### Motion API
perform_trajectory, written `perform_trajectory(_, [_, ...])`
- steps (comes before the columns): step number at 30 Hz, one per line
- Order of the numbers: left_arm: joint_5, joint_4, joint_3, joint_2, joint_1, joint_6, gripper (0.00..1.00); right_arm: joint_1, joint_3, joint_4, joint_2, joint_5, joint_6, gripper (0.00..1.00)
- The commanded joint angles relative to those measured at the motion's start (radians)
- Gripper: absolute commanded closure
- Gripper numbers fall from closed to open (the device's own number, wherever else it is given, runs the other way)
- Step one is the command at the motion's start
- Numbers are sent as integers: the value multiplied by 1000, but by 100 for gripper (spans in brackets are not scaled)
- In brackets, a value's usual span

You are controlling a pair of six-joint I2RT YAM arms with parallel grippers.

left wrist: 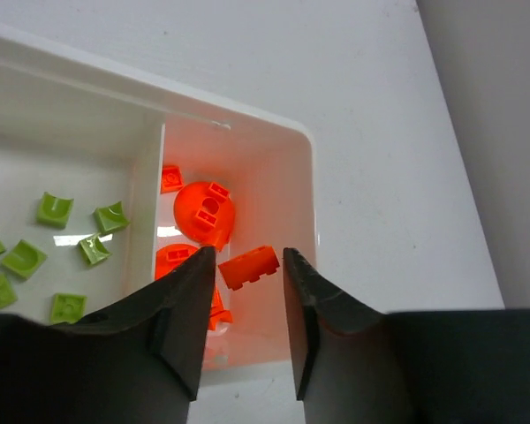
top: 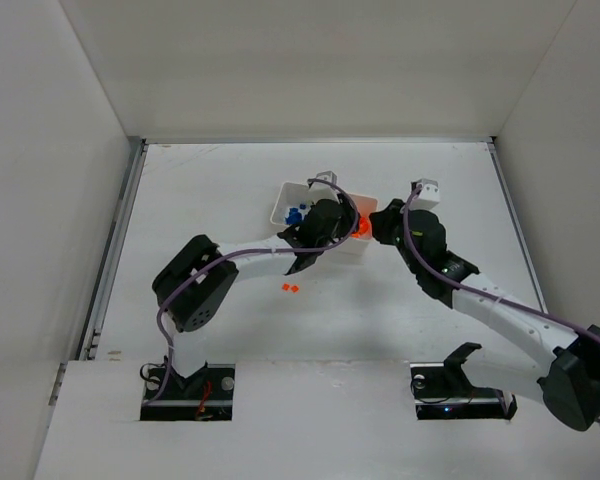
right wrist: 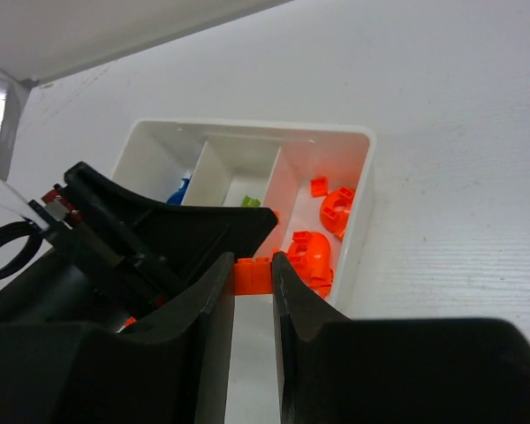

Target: Sort the legos into containers by color

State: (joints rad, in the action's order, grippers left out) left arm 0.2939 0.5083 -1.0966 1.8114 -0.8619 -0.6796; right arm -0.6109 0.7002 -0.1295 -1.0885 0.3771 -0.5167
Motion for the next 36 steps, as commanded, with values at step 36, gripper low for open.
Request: perform_trajectory(36, [255,-90,626,-439,103,83,53,-83,127,-35,-288,54,34,53])
